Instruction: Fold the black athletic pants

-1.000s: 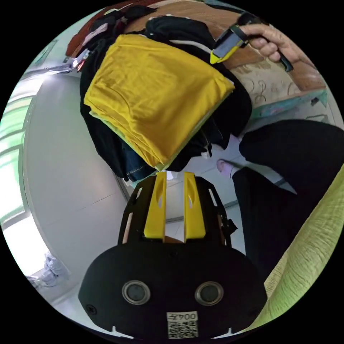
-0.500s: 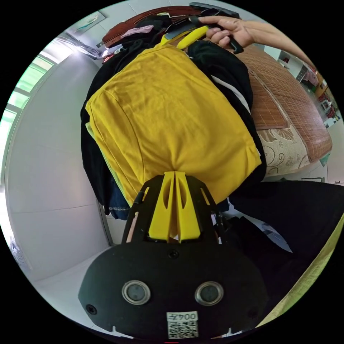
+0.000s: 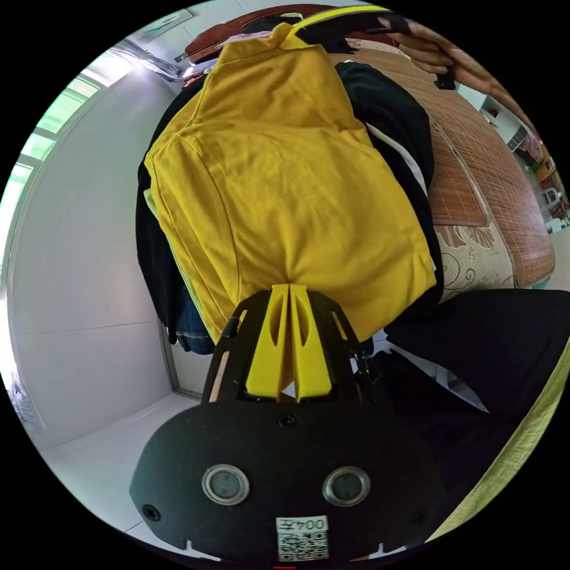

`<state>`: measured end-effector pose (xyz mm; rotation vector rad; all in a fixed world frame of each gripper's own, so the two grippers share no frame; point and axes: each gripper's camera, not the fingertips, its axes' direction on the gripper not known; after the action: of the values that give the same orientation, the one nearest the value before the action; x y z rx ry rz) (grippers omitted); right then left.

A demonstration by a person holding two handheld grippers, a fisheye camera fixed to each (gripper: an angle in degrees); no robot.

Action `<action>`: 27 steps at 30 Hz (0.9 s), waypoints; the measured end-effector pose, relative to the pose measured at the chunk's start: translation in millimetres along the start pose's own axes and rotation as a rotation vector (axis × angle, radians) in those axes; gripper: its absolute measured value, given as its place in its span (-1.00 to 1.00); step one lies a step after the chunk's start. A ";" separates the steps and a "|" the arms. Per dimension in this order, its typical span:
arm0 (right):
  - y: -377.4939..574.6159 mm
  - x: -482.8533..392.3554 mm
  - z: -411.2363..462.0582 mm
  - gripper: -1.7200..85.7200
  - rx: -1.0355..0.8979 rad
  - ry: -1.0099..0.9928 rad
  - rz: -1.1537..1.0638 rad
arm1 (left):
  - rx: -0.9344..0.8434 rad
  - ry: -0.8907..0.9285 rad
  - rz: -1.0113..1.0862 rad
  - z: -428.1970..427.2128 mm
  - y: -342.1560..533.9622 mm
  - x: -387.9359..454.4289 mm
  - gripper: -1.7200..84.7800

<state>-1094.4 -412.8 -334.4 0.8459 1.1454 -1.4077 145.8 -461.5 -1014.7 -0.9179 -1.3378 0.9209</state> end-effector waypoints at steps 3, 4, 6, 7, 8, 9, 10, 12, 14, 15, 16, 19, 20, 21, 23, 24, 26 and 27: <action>27.7 102.9 56.1 -0.81 -0.214 -0.114 0.362 | -0.008 0.013 -0.024 -2.8 -2.2 -7.7 -0.95; 35.5 123.0 66.6 -0.79 -0.258 -0.151 0.442 | -0.011 0.018 -0.031 -3.9 -2.9 -10.4 -0.95; 50.9 172.5 62.0 -0.74 -0.200 -0.224 0.580 | -0.014 0.030 -0.047 -5.7 -3.5 -15.0 -0.95; 49.0 176.2 53.3 -0.73 -0.141 -0.223 0.568 | -0.015 0.040 -0.062 -6.8 -3.7 -18.4 -0.95; 39.0 176.7 41.3 -0.71 -0.043 -0.265 0.502 | -0.016 0.048 -0.075 -7.8 -3.7 -21.2 -0.95; 21.5 171.3 41.1 -0.69 0.006 -0.383 0.399 | -0.016 0.051 -0.078 -8.3 -3.7 -22.2 -0.95; 11.2 167.0 45.4 -0.68 0.005 -0.449 0.345 | -0.017 0.053 -0.083 -9.3 -3.8 -23.9 -0.95; -30.9 148.2 81.9 -0.62 -0.093 -0.648 0.183 | -0.022 0.054 -0.085 -11.3 -4.2 -25.8 -0.95; -56.5 139.5 118.3 -0.60 -0.188 -0.723 0.116 | -0.032 0.058 -0.091 -13.9 -4.9 -28.1 -0.95; -69.0 137.6 143.2 -0.60 -0.246 -0.743 0.109 | -0.035 0.059 -0.093 -14.6 -5.0 -28.6 -0.95; -74.1 137.0 154.9 -0.59 -0.271 -0.761 0.110 | -0.038 0.062 -0.098 -15.9 -4.9 -29.8 -0.96; -85.5 129.6 205.6 -0.61 -0.401 -0.917 0.096 | -0.042 0.071 -0.112 -19.3 -3.1 -32.0 -0.96; -83.9 124.9 220.3 -0.66 -0.440 -0.967 0.089 | -0.043 0.069 -0.112 -20.8 -2.3 -31.8 -0.96; -80.1 119.4 230.7 -0.73 -0.471 -1.002 0.081 | -0.043 0.067 -0.112 -21.6 -1.8 -31.4 -0.96; -73.7 112.1 227.4 -0.85 -0.440 -0.989 0.043 | -0.039 0.057 -0.112 -25.4 1.1 -29.4 -0.96; -68.5 106.6 211.6 -0.86 -0.369 -0.942 0.008 | -0.038 0.056 -0.114 -26.3 2.1 -29.0 -0.96; -54.1 92.5 179.1 -0.87 -0.266 -0.829 -0.055 | -0.026 0.055 -0.132 -31.0 6.8 -27.8 -0.96; -38.7 77.1 152.0 -0.87 -0.183 -0.732 -0.122 | -0.021 0.055 -0.135 -32.7 8.3 -27.5 -0.96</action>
<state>-1130.1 -582.4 -356.8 0.0940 0.7409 -1.5006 177.7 -484.3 -1033.4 -0.8523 -1.3471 0.7742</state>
